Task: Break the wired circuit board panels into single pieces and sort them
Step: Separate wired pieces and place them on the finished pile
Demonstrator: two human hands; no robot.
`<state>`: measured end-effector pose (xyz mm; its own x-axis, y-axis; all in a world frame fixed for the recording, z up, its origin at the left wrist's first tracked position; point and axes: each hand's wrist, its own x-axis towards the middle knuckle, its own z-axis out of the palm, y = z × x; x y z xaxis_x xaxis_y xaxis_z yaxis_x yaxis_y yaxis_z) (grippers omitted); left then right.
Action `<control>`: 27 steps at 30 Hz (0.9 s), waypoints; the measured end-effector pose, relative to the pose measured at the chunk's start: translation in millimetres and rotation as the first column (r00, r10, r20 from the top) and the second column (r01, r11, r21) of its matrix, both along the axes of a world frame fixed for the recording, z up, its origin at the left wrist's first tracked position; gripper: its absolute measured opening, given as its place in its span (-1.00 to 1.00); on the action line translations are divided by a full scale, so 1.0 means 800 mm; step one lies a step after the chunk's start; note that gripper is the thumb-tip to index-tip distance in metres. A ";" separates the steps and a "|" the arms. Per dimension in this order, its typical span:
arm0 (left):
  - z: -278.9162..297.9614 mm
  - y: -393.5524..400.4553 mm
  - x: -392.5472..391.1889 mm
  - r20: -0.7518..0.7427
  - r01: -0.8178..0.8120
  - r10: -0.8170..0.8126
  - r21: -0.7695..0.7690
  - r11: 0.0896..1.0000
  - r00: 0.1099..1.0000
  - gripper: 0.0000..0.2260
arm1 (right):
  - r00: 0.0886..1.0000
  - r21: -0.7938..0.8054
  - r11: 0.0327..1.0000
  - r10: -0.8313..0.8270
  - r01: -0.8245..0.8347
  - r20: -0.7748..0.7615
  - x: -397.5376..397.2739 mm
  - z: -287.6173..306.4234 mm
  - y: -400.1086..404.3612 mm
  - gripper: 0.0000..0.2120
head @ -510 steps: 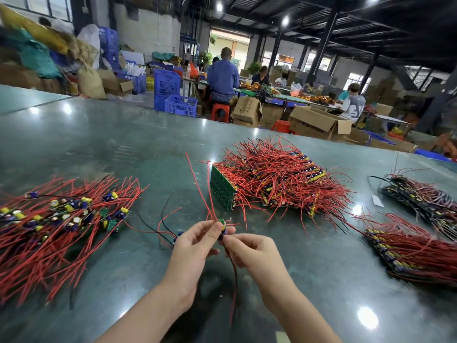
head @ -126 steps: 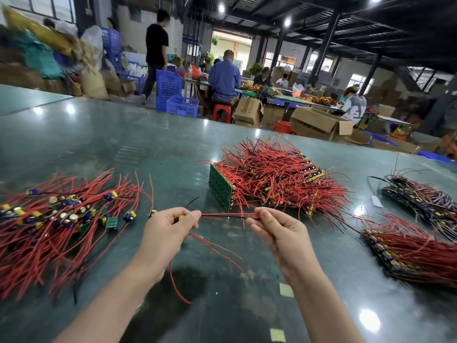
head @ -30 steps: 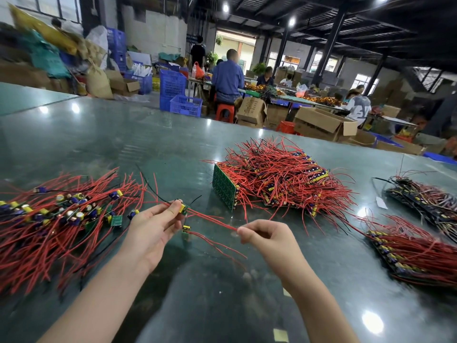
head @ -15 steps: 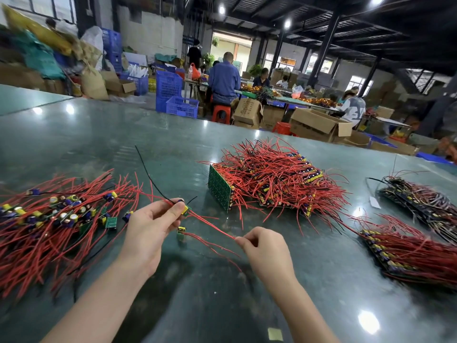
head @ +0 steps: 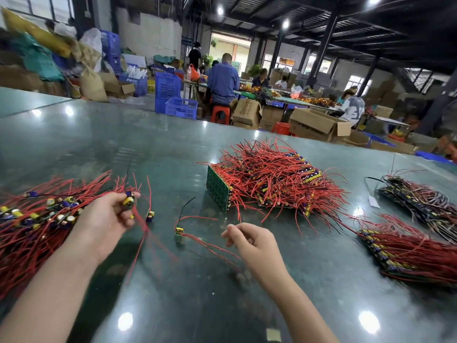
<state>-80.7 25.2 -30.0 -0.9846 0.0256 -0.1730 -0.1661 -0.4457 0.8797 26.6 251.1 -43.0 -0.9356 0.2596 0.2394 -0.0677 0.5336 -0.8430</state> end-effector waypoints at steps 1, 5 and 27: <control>0.000 -0.004 -0.002 -0.043 -0.050 0.045 -0.119 0.992 0.998 -0.72 | 1.000 0.006 1.000 -0.002 0.002 -0.003 0.000 -0.001 0.001 -0.76; -0.005 -0.019 -0.004 -0.354 -0.377 0.162 -0.705 0.600 0.921 -0.66 | 1.000 0.105 0.994 0.015 -0.015 0.000 -0.002 -0.008 0.002 -0.76; -0.049 0.071 0.047 -0.729 -0.501 -0.478 -0.685 0.529 0.491 -0.89 | 0.996 -0.245 0.969 -0.004 0.027 0.094 -0.003 0.004 0.009 -0.82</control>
